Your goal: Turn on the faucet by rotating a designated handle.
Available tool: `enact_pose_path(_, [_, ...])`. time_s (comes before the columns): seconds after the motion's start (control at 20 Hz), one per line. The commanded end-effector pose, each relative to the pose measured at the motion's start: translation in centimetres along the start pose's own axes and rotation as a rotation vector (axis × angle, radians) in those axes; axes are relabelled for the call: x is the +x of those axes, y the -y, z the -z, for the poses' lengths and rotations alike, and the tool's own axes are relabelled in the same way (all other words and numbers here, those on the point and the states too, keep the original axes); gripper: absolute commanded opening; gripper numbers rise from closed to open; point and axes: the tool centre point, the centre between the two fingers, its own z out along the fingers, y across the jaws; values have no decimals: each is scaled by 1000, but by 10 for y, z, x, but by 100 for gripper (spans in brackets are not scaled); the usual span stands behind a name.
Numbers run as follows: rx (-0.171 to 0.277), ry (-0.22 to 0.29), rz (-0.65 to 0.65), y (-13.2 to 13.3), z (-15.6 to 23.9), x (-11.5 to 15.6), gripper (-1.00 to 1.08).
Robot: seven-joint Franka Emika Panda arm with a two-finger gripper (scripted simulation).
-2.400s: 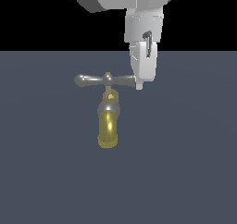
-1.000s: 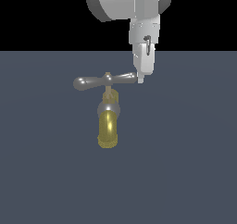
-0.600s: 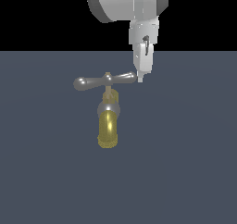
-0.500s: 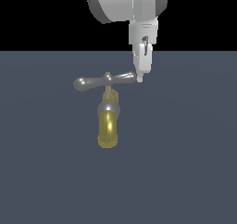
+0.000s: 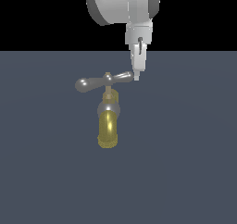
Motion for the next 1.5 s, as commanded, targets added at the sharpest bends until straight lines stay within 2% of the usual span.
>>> enact_pose_path(0.0, [-6,-12,44,-9,2,36,-100])
enact_pose_path(0.35, [-8,-12,45,-25,3,49,-100])
enact_pose_path(0.4, [-2,1,5,-21,1,17,-100])
enact_pose_path(1.1, [-8,-11,43,-32,4,131,-100])
enact_pose_path(1.15, [-8,-11,43,-32,4,131,-100])
enact_pose_path(1.2, [-13,17,-30,-38,2,70,-100])
enact_pose_path(1.45, [-12,11,-15,-26,2,97,-100])
